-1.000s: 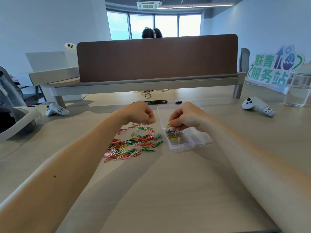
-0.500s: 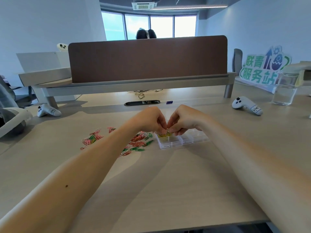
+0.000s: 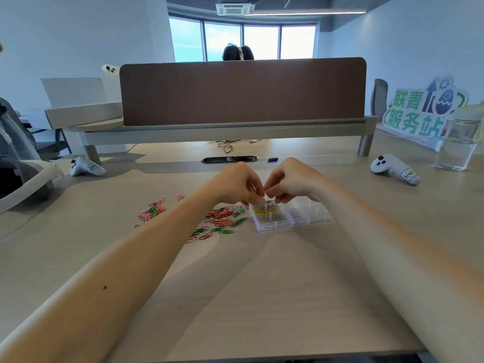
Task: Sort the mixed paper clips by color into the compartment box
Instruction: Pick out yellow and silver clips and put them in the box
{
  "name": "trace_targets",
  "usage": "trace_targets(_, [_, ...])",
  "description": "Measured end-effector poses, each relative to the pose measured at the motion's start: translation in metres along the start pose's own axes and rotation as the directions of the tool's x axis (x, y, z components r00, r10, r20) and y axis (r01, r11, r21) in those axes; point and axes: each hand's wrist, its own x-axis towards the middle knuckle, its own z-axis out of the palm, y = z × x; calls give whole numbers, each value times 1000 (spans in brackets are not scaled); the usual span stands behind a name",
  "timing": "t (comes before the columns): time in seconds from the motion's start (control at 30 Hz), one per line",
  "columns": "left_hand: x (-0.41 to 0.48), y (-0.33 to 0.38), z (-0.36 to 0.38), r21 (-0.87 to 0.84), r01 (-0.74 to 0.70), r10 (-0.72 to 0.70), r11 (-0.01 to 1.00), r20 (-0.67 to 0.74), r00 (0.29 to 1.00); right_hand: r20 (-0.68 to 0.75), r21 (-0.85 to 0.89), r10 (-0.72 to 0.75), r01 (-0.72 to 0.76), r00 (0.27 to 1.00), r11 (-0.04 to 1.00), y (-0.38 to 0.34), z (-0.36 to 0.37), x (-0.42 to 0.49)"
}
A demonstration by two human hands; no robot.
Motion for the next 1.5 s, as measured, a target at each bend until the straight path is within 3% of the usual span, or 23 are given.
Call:
trace_targets(0.23, [-27,-39,-30,52,92,-81,994,-182,980,7,-15,-61,61,998,998,-13,16,9])
trace_targets(0.43, [-48,-88,-32,162,291,-248,943,-238,939,56,-145,-214,220,975,965,-35,49,25])
trace_targets(0.57, [-51,-99,-21,159,348,-304,924,-245,921,100,-233,-263,279,960,931,-50,73,36])
trace_targets(0.93, [-55,-101,-25,182,331,-303,926,-163,939,195,-392,-251,310,948,866,-60,104,47])
trace_targets(1.23, [-63,-100,-27,-12,197,-194,980,-247,949,114,-354,-274,297,955,887,-55,105,45])
trace_targets(1.5, [-64,-97,-29,-96,167,-185,981,-227,956,66,-160,-254,262,965,952,-55,93,38])
